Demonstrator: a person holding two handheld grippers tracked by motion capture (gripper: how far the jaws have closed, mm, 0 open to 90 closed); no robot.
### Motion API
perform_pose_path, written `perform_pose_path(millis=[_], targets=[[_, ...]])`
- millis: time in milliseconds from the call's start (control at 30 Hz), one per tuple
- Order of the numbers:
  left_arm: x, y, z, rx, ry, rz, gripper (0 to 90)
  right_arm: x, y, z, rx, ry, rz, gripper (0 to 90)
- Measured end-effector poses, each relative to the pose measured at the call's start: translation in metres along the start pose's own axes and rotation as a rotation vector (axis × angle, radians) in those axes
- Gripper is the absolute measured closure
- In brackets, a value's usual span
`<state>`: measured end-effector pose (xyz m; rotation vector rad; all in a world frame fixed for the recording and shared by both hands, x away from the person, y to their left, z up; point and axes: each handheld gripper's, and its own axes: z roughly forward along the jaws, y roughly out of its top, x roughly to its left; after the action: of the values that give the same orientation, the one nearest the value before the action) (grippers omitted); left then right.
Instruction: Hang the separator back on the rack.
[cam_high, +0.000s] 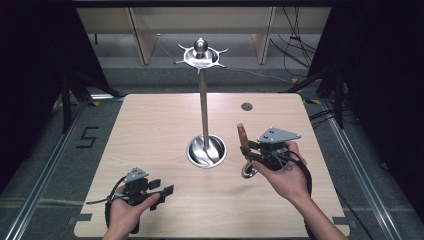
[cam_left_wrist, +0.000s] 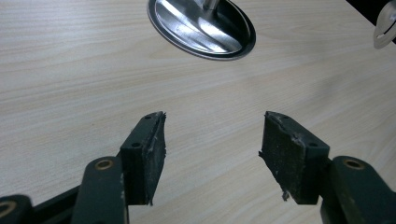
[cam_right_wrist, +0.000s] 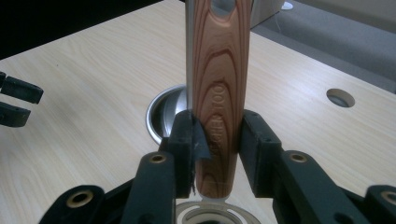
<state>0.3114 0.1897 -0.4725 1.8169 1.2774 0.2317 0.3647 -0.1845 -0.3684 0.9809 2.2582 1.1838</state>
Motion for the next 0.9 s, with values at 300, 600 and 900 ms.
perform_pose_path(millis=[300,600,900], targets=[[0.0,0.0,0.0,-0.002,-0.001,0.0,39.0,-0.001,0.009,-0.004,-0.031,-0.005,0.012,68.7],[0.0,0.0,0.0,0.0,0.002,-0.004,38.9,-0.002,0.017,-0.006,-0.043,-0.008,0.01,68.7],[0.0,0.0,0.0,0.0,0.004,-0.002,38.9,-0.004,0.023,-0.006,-0.063,-0.009,-0.004,68.7]])
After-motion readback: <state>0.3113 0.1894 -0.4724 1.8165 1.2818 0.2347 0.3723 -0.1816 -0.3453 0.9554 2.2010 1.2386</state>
